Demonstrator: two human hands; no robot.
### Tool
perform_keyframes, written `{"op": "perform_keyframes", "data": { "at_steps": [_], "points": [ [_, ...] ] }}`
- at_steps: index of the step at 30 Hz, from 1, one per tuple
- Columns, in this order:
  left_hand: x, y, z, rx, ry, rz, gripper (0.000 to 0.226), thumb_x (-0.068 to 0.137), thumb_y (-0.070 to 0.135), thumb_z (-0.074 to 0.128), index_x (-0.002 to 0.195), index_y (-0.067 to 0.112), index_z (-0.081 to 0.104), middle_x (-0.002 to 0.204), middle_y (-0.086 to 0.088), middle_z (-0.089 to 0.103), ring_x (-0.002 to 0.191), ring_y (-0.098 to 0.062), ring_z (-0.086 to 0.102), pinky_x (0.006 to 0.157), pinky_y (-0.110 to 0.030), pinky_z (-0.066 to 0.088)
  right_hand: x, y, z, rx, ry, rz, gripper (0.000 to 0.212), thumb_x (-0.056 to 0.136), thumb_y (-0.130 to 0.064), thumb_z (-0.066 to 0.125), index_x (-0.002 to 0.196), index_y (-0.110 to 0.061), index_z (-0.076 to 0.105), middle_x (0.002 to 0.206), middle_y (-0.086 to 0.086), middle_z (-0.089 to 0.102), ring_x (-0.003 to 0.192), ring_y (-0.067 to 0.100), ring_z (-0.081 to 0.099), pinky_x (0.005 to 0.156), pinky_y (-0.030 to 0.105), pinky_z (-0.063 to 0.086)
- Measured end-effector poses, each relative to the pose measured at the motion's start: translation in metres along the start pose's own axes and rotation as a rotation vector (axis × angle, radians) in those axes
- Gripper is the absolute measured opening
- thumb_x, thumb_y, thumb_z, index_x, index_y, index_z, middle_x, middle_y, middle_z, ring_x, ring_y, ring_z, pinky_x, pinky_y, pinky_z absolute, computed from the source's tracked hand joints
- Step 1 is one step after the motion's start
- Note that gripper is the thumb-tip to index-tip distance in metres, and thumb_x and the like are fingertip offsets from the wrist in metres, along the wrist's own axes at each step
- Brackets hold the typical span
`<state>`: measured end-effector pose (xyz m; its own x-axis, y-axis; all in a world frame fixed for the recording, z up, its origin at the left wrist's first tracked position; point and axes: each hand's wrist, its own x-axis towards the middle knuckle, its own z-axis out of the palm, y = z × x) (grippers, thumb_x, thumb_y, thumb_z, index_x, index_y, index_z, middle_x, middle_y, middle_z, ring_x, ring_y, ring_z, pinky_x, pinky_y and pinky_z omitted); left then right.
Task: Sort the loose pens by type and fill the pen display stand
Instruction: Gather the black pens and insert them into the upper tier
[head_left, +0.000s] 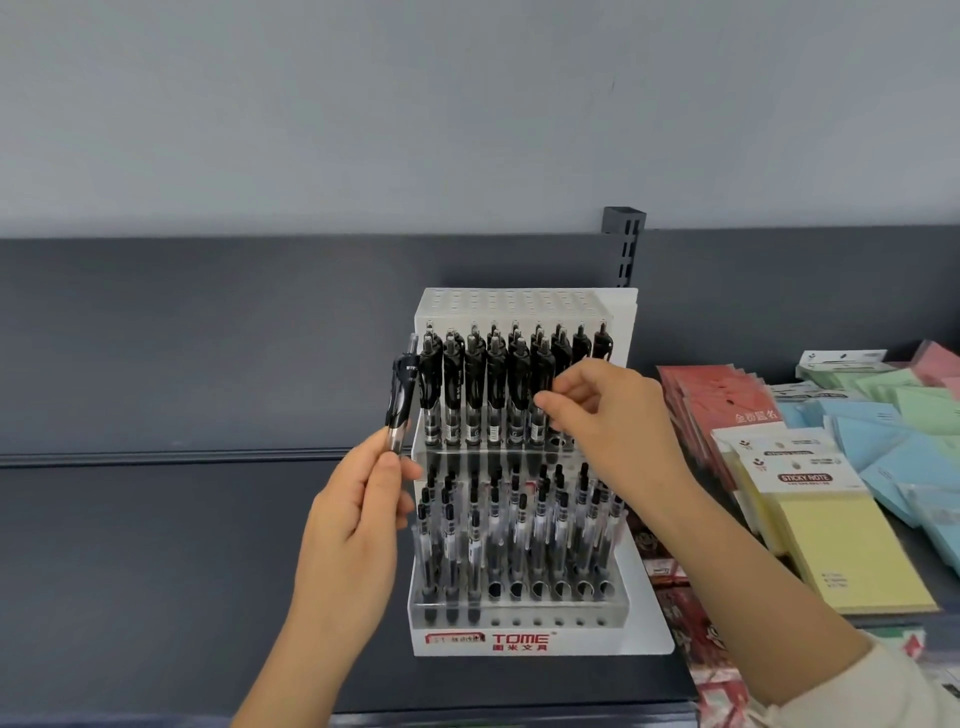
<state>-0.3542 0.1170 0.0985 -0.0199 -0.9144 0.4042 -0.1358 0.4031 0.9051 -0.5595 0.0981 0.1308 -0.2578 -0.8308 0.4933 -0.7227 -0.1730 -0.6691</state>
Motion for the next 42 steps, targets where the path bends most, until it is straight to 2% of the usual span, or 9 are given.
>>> {"op": "perform_keyframes", "data": {
  "at_steps": [3, 8, 13, 17, 23, 27, 32, 37, 42],
  "points": [
    [-0.001, 0.002, 0.002, 0.013, -0.018, 0.008, 0.044, 0.097, 0.017, 0.041, 0.078, 0.052, 0.06, 0.081, 0.004, 0.061, 0.064, -0.004, 0.05, 0.068, -0.026, 0.045, -0.001, 0.002, 0.0, 0.004, -0.012, 0.002, 0.008, 0.085, -0.028, 0.066, 0.082, -0.022, 0.063, 0.073, -0.009, 0.063, 0.071, 0.005, 0.06, 0.067, 0.017, 0.047],
    [-0.006, 0.003, 0.002, 0.058, -0.028, 0.019, 0.028, 0.096, 0.018, 0.043, 0.094, 0.041, 0.059, 0.083, 0.006, 0.062, 0.066, -0.001, 0.052, 0.07, -0.023, 0.042, -0.002, 0.0, 0.0, 0.004, -0.019, -0.013, 0.007, 0.085, -0.026, 0.066, 0.082, -0.022, 0.062, 0.073, -0.008, 0.062, 0.072, 0.007, 0.06, 0.068, 0.018, 0.048],
    [-0.01, 0.005, -0.002, 0.015, -0.045, -0.004, 0.027, 0.091, 0.02, 0.05, 0.103, 0.043, 0.056, 0.092, 0.012, 0.069, 0.081, 0.002, 0.061, 0.074, -0.014, 0.049, -0.003, 0.0, -0.001, 0.021, -0.028, 0.03, 0.005, 0.084, -0.026, 0.067, 0.083, -0.024, 0.063, 0.074, -0.008, 0.064, 0.073, 0.008, 0.062, 0.073, 0.028, 0.053],
    [-0.014, 0.007, -0.001, 0.024, -0.044, -0.001, 0.022, 0.083, 0.028, 0.059, 0.102, 0.039, 0.062, 0.088, 0.013, 0.07, 0.069, 0.002, 0.059, 0.062, -0.017, 0.047, -0.016, -0.013, -0.013, 0.056, 0.071, 0.016, 0.009, 0.082, -0.035, 0.067, 0.086, -0.027, 0.066, 0.076, -0.014, 0.064, 0.072, 0.001, 0.059, 0.065, 0.011, 0.046],
    [-0.021, 0.014, 0.01, 0.093, -0.152, 0.131, 0.023, 0.078, 0.019, 0.068, 0.093, 0.036, 0.068, 0.08, 0.017, 0.07, 0.074, -0.005, 0.064, 0.067, -0.015, 0.051, -0.06, -0.045, -0.009, 0.335, -0.252, -0.012, 0.009, 0.077, -0.034, 0.07, 0.08, -0.026, 0.066, 0.07, -0.008, 0.068, 0.062, 0.004, 0.062, 0.056, 0.015, 0.049],
    [-0.025, 0.017, 0.015, 0.175, -0.164, 0.235, 0.019, 0.073, 0.035, 0.064, 0.087, 0.047, 0.065, 0.08, 0.022, 0.066, 0.075, -0.004, 0.061, 0.065, -0.009, 0.046, -0.074, -0.04, -0.002, 0.472, -0.198, 0.047, 0.006, 0.082, -0.022, 0.068, 0.08, -0.017, 0.066, 0.071, 0.003, 0.068, 0.062, 0.014, 0.064, 0.059, 0.027, 0.056],
    [-0.022, 0.004, 0.007, 0.334, -0.082, 0.283, 0.021, 0.071, 0.05, 0.058, 0.09, 0.043, 0.066, 0.086, 0.025, 0.064, 0.086, -0.001, 0.058, 0.077, -0.021, 0.049, -0.069, -0.035, -0.02, 0.556, -0.147, 0.124, 0.018, 0.084, -0.012, 0.064, 0.099, -0.022, 0.063, 0.08, 0.0, 0.072, 0.071, 0.008, 0.068, 0.065, 0.017, 0.054],
    [-0.018, -0.017, -0.012, 0.475, -0.034, 0.196, 0.031, 0.072, 0.045, 0.063, 0.099, 0.031, 0.068, 0.094, 0.024, 0.06, 0.09, -0.001, 0.058, 0.081, -0.017, 0.045, -0.034, -0.024, -0.053, 0.453, 0.161, 0.093, 0.009, 0.081, -0.012, 0.069, 0.084, -0.014, 0.06, 0.075, 0.0, 0.071, 0.071, 0.01, 0.07, 0.066, 0.021, 0.056],
    [-0.017, -0.041, -0.014, 0.551, -0.097, 0.101, 0.028, 0.074, 0.023, 0.076, 0.101, 0.02, 0.069, 0.088, 0.019, 0.061, 0.082, -0.002, 0.061, 0.072, -0.007, 0.04, -0.008, -0.018, -0.049, 0.282, 0.221, 0.029, 0.009, 0.087, -0.015, 0.063, 0.081, -0.02, 0.059, 0.077, -0.002, 0.07, 0.07, 0.005, 0.068, 0.07, 0.023, 0.056]
  ]
}}
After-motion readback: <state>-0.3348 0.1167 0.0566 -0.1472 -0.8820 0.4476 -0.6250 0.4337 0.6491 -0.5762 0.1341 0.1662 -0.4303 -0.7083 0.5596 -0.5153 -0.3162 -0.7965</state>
